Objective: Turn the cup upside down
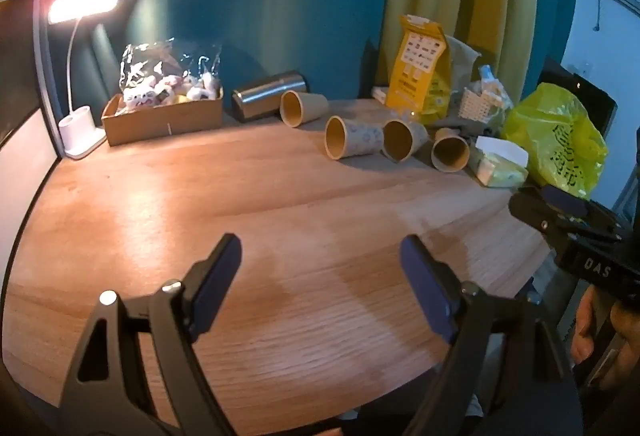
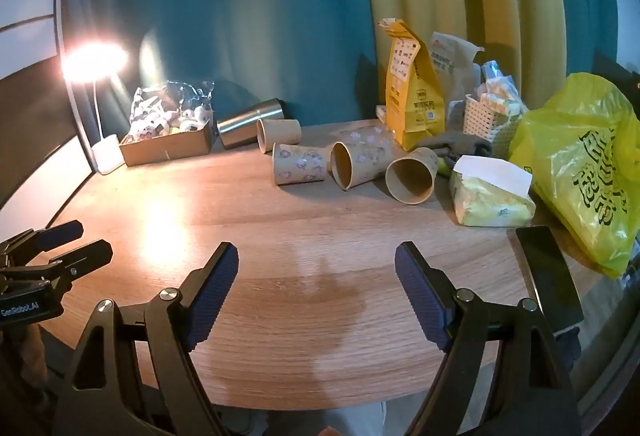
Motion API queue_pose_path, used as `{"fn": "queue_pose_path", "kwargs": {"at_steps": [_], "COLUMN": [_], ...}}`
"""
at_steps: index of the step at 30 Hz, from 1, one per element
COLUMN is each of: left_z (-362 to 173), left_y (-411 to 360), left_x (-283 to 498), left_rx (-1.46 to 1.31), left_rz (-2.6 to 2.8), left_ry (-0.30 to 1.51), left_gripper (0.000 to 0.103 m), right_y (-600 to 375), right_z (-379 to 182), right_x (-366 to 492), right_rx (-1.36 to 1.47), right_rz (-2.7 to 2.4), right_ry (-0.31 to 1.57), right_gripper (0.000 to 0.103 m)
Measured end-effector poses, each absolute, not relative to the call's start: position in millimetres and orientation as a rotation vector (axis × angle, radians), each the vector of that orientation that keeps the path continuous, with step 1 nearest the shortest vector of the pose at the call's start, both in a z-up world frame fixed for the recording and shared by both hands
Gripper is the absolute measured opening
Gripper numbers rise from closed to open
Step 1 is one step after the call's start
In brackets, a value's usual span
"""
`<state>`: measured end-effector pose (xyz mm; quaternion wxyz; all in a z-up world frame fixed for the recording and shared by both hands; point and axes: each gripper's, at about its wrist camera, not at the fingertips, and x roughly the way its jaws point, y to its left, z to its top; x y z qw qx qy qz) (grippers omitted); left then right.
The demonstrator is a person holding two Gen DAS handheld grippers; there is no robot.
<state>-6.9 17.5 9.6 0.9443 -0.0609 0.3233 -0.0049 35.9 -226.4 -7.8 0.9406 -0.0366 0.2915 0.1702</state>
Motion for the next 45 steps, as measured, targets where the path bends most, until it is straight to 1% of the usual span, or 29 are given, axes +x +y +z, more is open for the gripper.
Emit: {"fn": "queue_pose_path", "kwargs": {"at_steps": [45], "left_z": [8.0], "left_y": [26.6], "left_x": [-8.1], "left_rx": [-0.157], "left_rz": [-0.014], "left_ry": [0.652], "left_gripper": [0.083], "right_y": [-219.8], "right_z": [-7.9], "right_x": [44.1], "right_rx": [-0.066], "right_rz": [0.355], "right_ry": [0.609], "right_gripper": [0.083]}}
